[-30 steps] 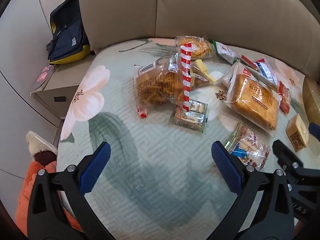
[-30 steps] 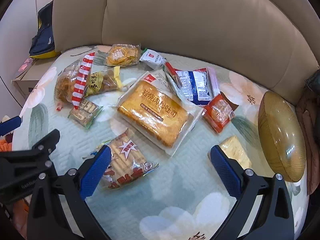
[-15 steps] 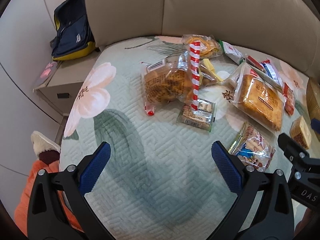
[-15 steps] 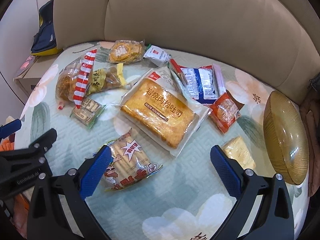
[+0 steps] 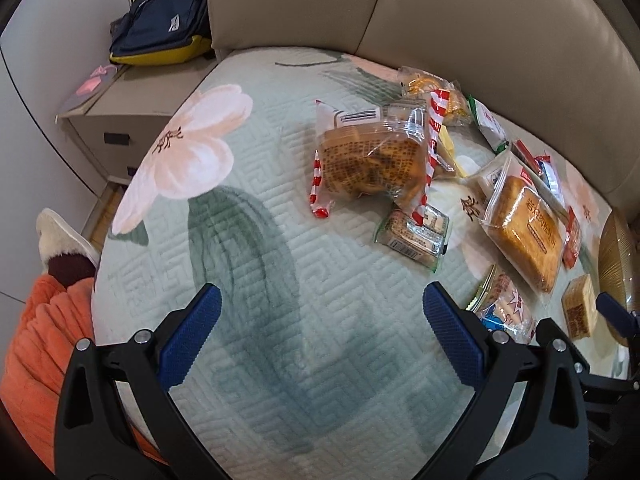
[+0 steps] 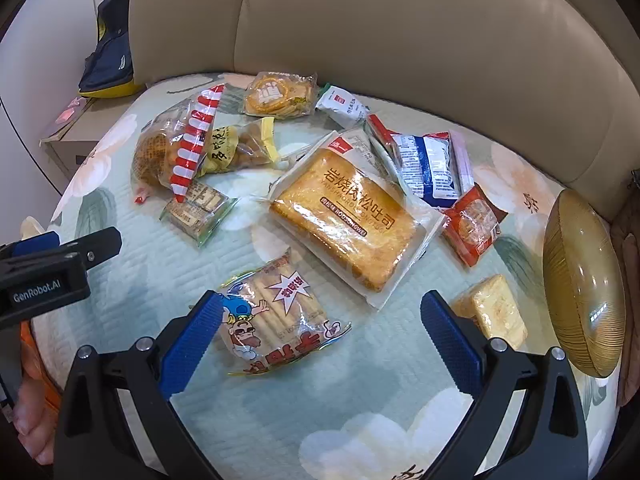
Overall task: Organize snacks
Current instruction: 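Move both tools toward the snack pile on the table, then grasp the cartoon biscuit bag with right tool while left tool grasps silver wafer packet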
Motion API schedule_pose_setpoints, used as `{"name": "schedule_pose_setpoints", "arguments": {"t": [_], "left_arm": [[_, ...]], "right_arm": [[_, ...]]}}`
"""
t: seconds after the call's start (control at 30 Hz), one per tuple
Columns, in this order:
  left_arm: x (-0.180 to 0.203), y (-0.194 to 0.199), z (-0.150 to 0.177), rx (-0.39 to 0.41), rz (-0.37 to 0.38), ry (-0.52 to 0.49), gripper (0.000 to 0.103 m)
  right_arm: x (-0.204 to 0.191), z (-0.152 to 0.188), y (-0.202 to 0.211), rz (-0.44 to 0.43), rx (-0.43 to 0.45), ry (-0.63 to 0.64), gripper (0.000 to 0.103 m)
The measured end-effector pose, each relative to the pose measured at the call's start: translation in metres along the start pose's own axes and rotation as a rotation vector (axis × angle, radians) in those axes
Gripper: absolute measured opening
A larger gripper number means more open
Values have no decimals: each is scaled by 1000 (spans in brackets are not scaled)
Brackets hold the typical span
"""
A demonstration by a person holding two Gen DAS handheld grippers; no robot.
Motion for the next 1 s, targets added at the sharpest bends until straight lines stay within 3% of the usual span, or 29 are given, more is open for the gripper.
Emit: {"name": "schedule_pose_setpoints", "arguments": {"t": [0.37,0.47,0.6,0.77,1.0], "left_arm": [[7,-2,-3,-19,82,24,100],[16,-2,-6,-31,141,17,100],[36,-9,-11,-111,249,-12,100],[66,-26,-20,-189,251,-179,100],[66,-72,-27,-199,134,-228,82]], "right_arm": [[-3,14,-3,-128,-33,-7,98],[0,24,-4,-170,-61,-19,98],[-2,32,-8,-208,-95,-40,98],[-13,31,-22,-246,-126,11,98],[-29,24,-45,-302,-171,151,98]]}}
Point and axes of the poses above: each gripper's, at about its wrist camera, not at the fingertips, and y roughly against the way its jaws point, x to its right, z to its underside, the point moved 9 cm from there along -y, roughly the way its jaws point, and after that the axes turned 1 degree about -y, right-handed, at the moved point
